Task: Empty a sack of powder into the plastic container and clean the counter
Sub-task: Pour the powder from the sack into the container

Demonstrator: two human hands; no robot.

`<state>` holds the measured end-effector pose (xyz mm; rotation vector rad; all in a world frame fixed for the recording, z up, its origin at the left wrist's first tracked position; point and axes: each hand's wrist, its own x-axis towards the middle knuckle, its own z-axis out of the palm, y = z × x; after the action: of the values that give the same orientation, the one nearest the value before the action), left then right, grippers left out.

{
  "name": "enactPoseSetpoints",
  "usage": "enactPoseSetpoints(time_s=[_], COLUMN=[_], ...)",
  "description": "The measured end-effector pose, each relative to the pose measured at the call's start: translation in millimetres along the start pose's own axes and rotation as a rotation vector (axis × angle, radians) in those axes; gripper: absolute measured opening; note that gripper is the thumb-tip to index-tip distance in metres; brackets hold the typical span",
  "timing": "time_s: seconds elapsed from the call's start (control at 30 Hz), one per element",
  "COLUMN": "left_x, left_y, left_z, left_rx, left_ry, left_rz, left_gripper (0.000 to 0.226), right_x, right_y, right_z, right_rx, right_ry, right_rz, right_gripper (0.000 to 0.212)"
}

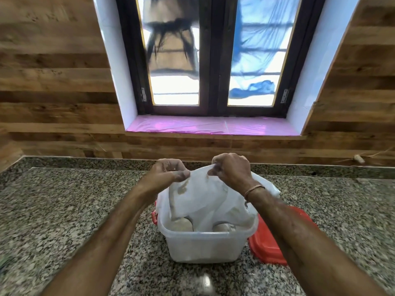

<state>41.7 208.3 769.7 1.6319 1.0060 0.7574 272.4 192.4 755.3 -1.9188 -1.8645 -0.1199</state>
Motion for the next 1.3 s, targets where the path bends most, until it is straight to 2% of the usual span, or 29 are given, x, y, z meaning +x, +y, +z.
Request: enactPoseSetpoints(time_s=[0.07, 0.1, 0.23, 0.33, 0.4, 0.43, 0.57, 0.67, 0.73, 0.8, 0.9, 0.97, 1.07, 1.13, 1.2, 1.27, 1.3], left_x=[3, 7, 24, 28, 33, 35, 20, 2, -4, -2, 7, 13, 16, 19, 21, 19, 17], left_y=[-2, -5, -24, -26, -31, -33, -31, -26, -27, -30, -29, -29, -34, -38, -42, -50, -56], left_z=[2, 2, 1, 11, 15, 14, -5, -4, 3, 5, -5, -14, -16, -14, -11, -3, 1], left_rx=[0.026, 0.079, 0.375, 0.465, 0.415, 0.316, -0.24, -0.303, -0.185, -0.043, -0.027, -0.086, -0.19, -0.266, -0.301, -0.302, -0.3], left_ry=[-0.014, 0.047, 0.493, 0.632, 0.623, 0.596, 0.295, 0.012, -0.098, -0.01, 0.259, 0.343, 0.375, 0.442, 0.495, 0.431, 0.378], left_rz=[-0.01, -0.007, 0.05, 0.067, 0.047, 0.022, -0.013, 0.008, 0.046, 0.143, 0.201, 0.182, 0.141, 0.136, 0.14, 0.109, 0.067], left_gripper=[0.015, 0.016, 0.02, 0.022, 0.022, 0.022, 0.024, 0.016, 0.02, 0.026, 0.026, 0.03, 0.029, 0.028, 0.022, 0.007, 0.015], right_x=[1, 1, -4, -12, -15, -15, -17, -15, -12, -11, -9, -7, -5, -8, -15, -20, -20], right_y=[-2, -2, 4, 1, 1, 4, 34, 47, 48, 48, 43, 44, 63, 78, 89, 94, 96], right_z=[2, 3, 7, 11, 8, 5, -6, -8, -7, -8, -11, -15, -27, -34, -37, -35, -34], right_rx=[-0.029, -0.022, 0.117, 0.204, 0.192, 0.161, -0.001, -0.027, -0.019, 0.023, 0.053, 0.105, 0.172, 0.137, 0.054, 0.022, 0.04], right_ry=[0.019, 0.013, -0.074, -0.156, -0.165, -0.168, -0.165, -0.019, 0.107, 0.156, 0.1, -0.056, -0.375, -0.489, -0.406, -0.202, -0.1], right_rz=[-0.019, -0.037, -0.179, -0.314, -0.351, -0.339, -0.122, -0.013, 0.029, 0.043, 0.021, 0.075, 0.123, 0.122, 0.154, 0.202, 0.228], right_gripper=[0.008, 0.009, 0.025, 0.031, 0.034, 0.034, 0.022, 0.022, 0.036, 0.047, 0.048, 0.044, 0.037, 0.028, 0.019, 0.01, 0.01])
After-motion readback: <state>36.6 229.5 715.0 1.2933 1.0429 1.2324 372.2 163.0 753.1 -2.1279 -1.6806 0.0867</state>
